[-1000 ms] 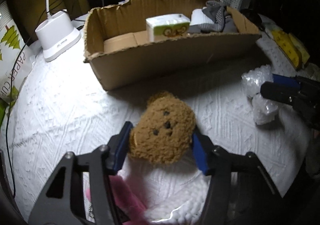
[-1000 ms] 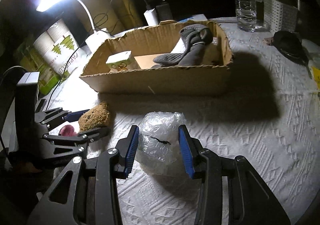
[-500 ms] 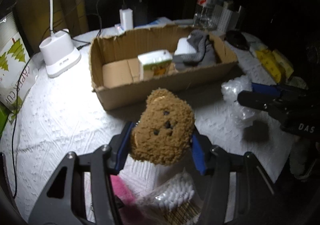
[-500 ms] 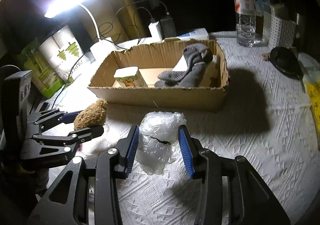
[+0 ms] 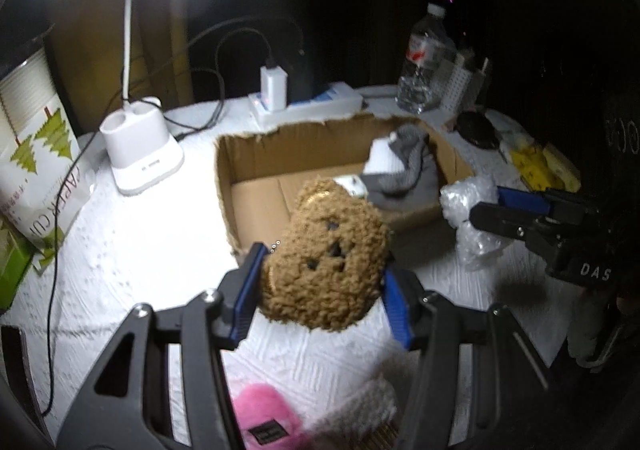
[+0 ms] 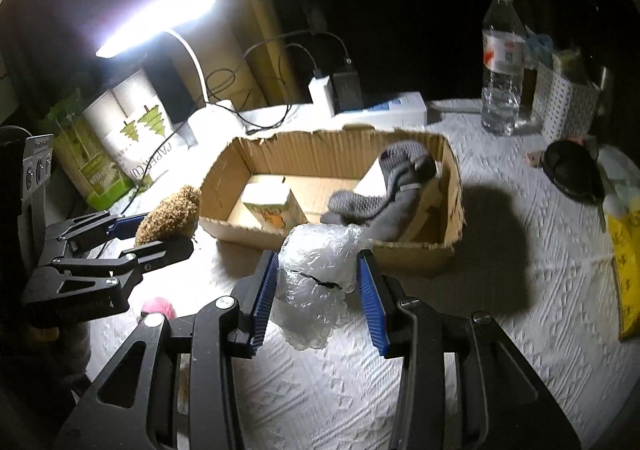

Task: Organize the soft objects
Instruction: 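Grasp the brown teddy sponge with the left gripper while the right gripper grasps the clear plastic bag, then lower the teddy sponge and plastic bag into the box and open both grippers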

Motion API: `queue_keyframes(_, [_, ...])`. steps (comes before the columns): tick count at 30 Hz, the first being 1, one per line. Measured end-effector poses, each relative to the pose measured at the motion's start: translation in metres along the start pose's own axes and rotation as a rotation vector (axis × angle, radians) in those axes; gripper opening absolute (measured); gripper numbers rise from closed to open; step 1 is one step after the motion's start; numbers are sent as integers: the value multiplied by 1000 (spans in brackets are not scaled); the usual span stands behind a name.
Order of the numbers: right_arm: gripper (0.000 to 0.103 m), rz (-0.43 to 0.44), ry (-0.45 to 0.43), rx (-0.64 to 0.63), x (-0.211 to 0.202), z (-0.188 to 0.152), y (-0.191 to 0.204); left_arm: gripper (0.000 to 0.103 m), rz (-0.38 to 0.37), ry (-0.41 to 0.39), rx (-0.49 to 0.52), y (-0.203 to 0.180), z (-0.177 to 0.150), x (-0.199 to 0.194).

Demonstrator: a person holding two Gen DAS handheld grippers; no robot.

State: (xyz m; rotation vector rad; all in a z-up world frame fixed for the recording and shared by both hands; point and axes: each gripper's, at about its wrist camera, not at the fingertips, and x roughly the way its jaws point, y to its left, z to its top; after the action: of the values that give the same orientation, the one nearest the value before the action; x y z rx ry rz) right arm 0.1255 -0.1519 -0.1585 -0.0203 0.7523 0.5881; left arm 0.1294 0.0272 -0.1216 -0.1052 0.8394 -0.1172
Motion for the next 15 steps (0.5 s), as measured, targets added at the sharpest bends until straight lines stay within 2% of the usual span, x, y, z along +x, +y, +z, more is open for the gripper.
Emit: queue_keyframes(15, [43, 12, -45, -11, 17, 33, 2, 55, 38, -40, -19, 20, 29, 19])
